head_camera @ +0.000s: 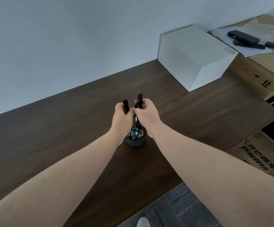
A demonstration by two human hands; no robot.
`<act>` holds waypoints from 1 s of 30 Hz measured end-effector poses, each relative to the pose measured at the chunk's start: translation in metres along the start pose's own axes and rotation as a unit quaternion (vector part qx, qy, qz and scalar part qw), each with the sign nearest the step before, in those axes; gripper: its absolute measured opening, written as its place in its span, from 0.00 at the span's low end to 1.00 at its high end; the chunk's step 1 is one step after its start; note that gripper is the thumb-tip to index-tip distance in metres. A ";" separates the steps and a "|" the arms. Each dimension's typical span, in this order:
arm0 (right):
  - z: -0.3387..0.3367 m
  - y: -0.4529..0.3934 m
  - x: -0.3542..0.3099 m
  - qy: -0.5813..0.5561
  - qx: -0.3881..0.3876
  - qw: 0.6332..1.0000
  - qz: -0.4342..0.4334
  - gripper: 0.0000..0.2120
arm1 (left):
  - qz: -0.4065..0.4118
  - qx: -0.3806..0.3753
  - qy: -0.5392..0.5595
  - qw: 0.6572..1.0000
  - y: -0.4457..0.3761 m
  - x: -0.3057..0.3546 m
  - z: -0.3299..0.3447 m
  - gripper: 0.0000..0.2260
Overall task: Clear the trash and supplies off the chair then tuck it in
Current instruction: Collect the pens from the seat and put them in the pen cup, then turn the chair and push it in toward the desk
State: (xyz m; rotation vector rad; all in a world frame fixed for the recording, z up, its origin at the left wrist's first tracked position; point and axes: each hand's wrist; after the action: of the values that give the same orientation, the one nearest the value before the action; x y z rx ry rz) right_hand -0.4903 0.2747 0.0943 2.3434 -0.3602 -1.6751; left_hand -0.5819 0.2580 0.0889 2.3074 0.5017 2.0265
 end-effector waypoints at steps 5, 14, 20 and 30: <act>-0.006 0.007 -0.004 0.047 -0.008 0.999 -0.024 0.21 | -0.001 -0.011 0.000 1.000 0.006 0.007 -0.006 0.15; -0.034 0.034 -0.002 0.076 0.023 0.996 -0.042 0.22 | 0.015 -0.062 -0.048 0.997 0.019 0.021 -0.015 0.25; -0.070 0.070 0.008 0.108 0.028 0.992 -0.056 0.24 | 0.068 -0.063 -0.140 0.986 0.059 0.039 -0.012 0.25; -0.220 0.222 0.114 0.172 0.052 0.983 -0.021 0.30 | 0.121 -0.153 -0.252 0.948 0.208 0.050 0.083 0.24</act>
State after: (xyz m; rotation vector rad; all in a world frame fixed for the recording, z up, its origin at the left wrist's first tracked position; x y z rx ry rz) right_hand -0.2597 0.0387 0.1360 2.6720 -0.3400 -1.2573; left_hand -0.4502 0.0895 0.1730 2.6302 -0.1202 1.3602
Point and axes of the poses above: each hand's wrist, its own y-axis away from the middle knuckle, its own z-axis out of the palm, x = y × z, and after that the axes turned 11 degrees about y, right-handed
